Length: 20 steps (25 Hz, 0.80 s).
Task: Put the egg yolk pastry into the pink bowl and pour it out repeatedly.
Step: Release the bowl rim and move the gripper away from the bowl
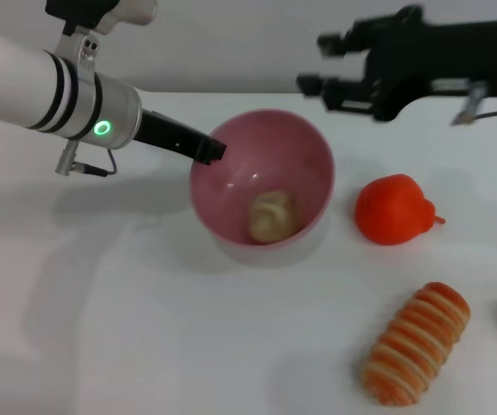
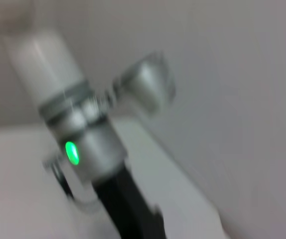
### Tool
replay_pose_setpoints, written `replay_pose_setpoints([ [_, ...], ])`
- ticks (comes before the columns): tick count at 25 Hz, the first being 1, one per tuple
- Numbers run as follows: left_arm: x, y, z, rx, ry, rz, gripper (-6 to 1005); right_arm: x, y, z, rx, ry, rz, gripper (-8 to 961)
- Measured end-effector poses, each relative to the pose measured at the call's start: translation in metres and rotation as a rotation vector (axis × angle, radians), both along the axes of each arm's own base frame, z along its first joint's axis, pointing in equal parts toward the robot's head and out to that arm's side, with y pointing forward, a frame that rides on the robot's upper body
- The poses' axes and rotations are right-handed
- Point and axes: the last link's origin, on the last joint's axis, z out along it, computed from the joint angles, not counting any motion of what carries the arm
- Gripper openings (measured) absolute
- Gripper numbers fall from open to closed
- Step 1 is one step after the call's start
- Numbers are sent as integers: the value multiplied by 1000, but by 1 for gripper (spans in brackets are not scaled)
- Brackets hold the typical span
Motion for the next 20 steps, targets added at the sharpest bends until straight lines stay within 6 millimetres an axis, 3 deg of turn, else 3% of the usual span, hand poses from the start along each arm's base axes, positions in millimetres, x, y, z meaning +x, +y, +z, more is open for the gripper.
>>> replay_pose_setpoints([
  [6,-4,-3,1,-23,39,14,43,36,-24,49,112,365,193,485],
  [10,-12,-8,-2,-49,65,29,43,84,-38,73,307,584,289,485],
  [11,-14,-10,-2,-53,66,40,43,106,-46,79,414,657,309,485],
  [12,-15,-11,-3,-57,66,46,43,106,-46,79,414,657,309,485],
  [17,-19,-15,-3,-77,80,76,43,154,-68,81,721,793,292,485],
  [20,-22,-16,-2,-79,93,89,43,167,-76,78,768,818,264,485],
])
